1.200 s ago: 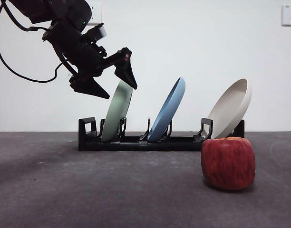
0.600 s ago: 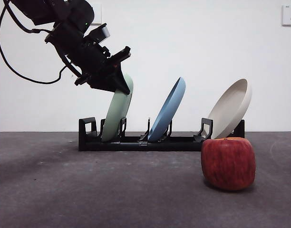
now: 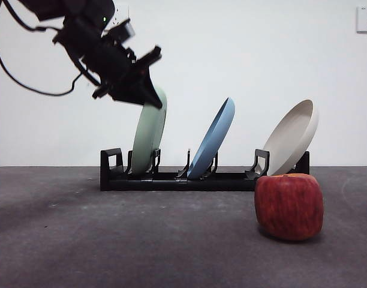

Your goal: Take the green plate from the plate rack,put the plate on the table,take the apple from the table,put the apple in the plate

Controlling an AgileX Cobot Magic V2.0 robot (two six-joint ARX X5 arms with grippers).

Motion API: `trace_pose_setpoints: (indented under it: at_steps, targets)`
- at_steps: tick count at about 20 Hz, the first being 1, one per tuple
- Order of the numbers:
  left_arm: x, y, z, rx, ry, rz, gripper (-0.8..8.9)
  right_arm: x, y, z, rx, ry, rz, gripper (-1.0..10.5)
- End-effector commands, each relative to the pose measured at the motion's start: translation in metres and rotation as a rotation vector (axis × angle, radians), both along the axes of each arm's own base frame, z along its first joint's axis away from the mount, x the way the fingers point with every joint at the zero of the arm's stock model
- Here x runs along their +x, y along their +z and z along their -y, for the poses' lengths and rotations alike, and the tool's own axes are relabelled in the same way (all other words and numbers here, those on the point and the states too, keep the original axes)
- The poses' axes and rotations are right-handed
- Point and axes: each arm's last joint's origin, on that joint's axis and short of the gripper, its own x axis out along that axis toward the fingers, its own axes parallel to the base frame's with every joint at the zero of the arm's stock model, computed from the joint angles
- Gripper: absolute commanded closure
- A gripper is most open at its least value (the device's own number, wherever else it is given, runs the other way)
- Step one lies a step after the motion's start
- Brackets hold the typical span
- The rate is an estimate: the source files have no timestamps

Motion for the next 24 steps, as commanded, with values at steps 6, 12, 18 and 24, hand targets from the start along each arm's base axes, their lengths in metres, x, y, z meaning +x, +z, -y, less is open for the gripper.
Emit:
trace_pose_setpoints:
  at_steps: [6,12,18,24]
  targets:
    - [-0.022,0.074,-0.006,0.011,-0.052,0.077,8.22,0.000,0.001,0.000,0.000,0.000,0.006,2.6]
    - [-0.102,0.116,0.000,0.320,-0.126,0.133,8.21,0.000,0.001,0.000,0.001,0.000,0.006,2.6]
    - [-0.173,0.113,0.043,0.659,-0.233,0.112,8.19,0.000,0.001,0.000,0.001,0.000,0.006,2.6]
    - [-0.219,0.032,0.089,0.931,-0.324,0.165,8.19,0.000,0.001,0.000,0.002,0.001,0.006,2.6]
